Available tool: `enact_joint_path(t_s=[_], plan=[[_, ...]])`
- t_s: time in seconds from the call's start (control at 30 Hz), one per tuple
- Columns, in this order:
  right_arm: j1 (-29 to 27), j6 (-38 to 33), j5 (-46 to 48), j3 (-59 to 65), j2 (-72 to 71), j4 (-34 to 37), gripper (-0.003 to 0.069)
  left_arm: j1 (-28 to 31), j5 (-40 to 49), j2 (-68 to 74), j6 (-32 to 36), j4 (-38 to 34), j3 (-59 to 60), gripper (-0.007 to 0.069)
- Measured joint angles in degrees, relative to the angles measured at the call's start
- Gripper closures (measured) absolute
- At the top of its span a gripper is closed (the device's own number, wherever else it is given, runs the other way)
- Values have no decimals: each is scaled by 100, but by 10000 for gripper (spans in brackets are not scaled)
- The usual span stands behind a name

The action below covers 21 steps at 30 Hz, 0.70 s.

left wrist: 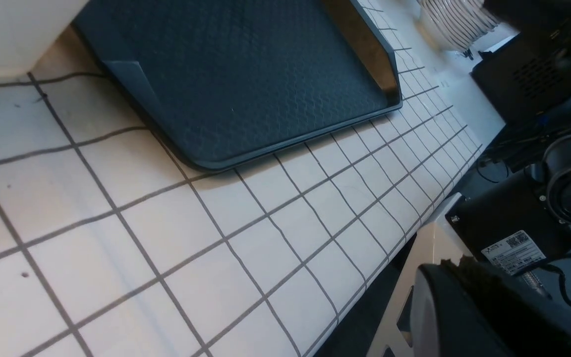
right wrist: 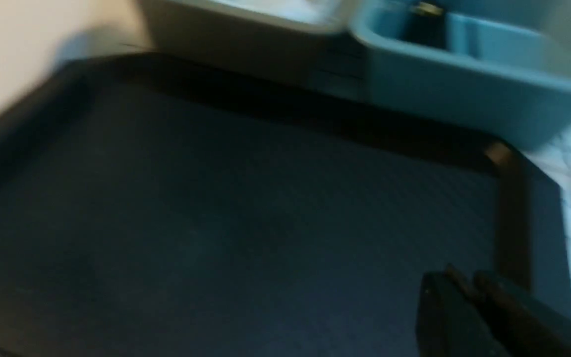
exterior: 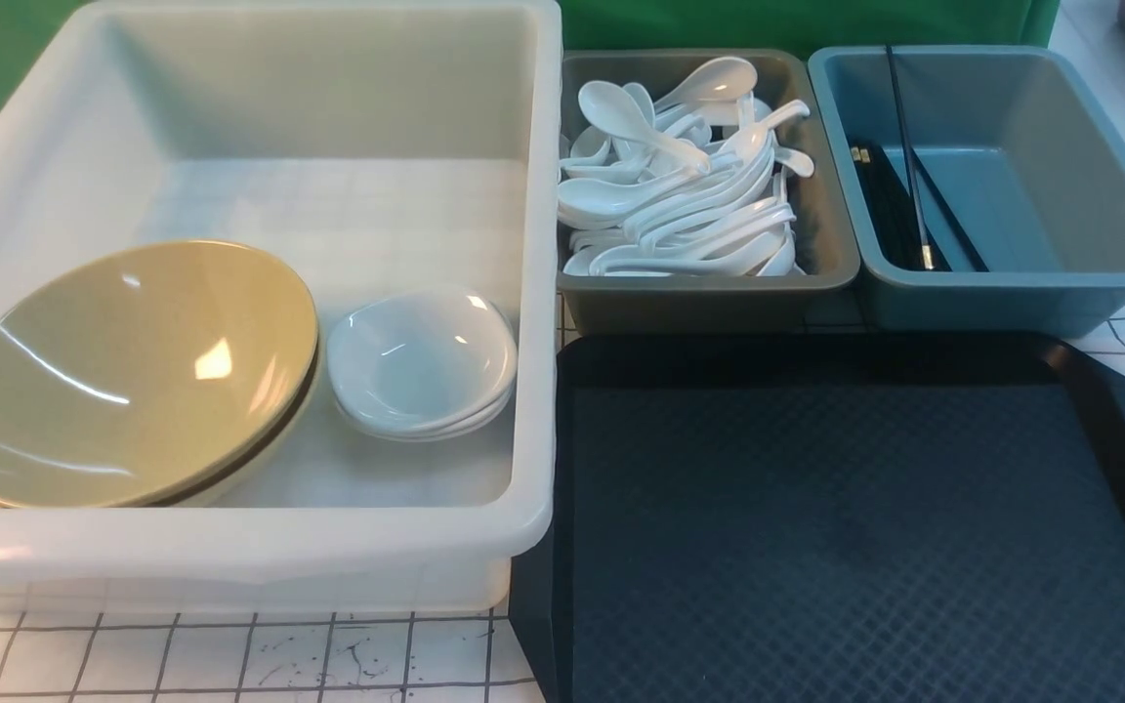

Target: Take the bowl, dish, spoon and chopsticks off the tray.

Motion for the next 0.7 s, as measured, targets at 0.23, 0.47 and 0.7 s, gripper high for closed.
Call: enact_joint_path(t_s=[0.23, 0.47, 0.7], plan=[[-393, -101, -194, 829, -1116, -6, 636, 0, 0, -6, 42, -15, 0, 625], [-428, -79, 13, 795, -1133, -50, 636, 0, 6, -11, 46, -19, 2, 625], [-428, -79, 19, 790, -1133, -69, 635, 0, 6, -11, 46, -19, 2, 625]])
